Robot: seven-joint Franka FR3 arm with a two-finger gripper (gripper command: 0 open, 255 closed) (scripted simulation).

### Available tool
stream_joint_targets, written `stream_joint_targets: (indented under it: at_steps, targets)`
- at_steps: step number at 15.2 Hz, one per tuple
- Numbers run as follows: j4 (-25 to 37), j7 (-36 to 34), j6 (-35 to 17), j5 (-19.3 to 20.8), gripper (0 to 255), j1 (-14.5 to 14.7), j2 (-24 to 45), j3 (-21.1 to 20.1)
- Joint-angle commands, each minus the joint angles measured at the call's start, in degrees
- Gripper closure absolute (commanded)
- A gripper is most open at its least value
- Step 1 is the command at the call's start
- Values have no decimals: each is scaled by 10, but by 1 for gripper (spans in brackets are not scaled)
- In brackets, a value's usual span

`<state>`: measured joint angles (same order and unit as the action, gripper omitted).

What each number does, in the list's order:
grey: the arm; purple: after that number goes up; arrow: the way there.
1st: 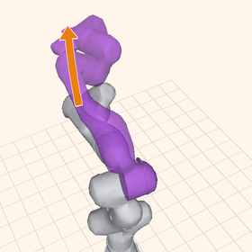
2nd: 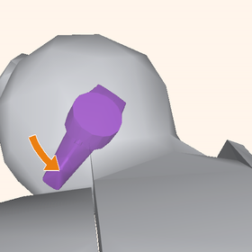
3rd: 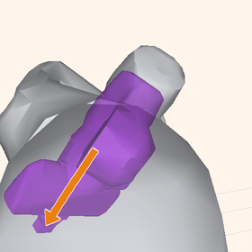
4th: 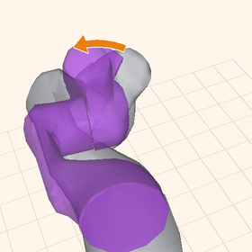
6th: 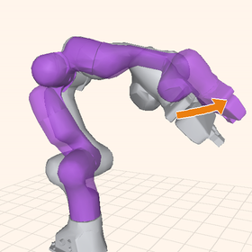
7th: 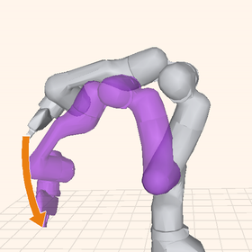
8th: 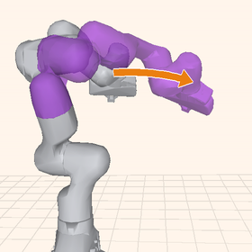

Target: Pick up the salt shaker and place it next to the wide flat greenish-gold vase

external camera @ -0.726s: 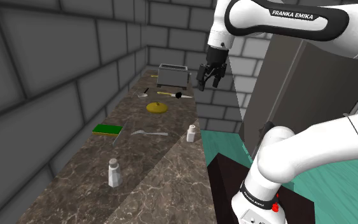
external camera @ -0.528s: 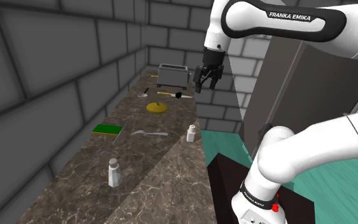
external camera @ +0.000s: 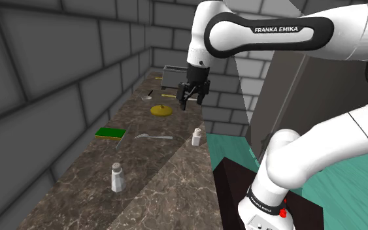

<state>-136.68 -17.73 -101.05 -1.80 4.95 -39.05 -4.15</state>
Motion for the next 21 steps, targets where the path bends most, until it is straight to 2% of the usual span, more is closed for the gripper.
stream_joint_targets:
  at_steps: [1,12,17,21]
  targets:
    - [-1,-20,-22,-12,0,9,20,-20]
    - [37,-124,-144,-43,0,44,180,-120]
    - [81,-177,-190,-31,0,55,270,-162]
    - [128,-224,-219,-5,0,66,349,-191]
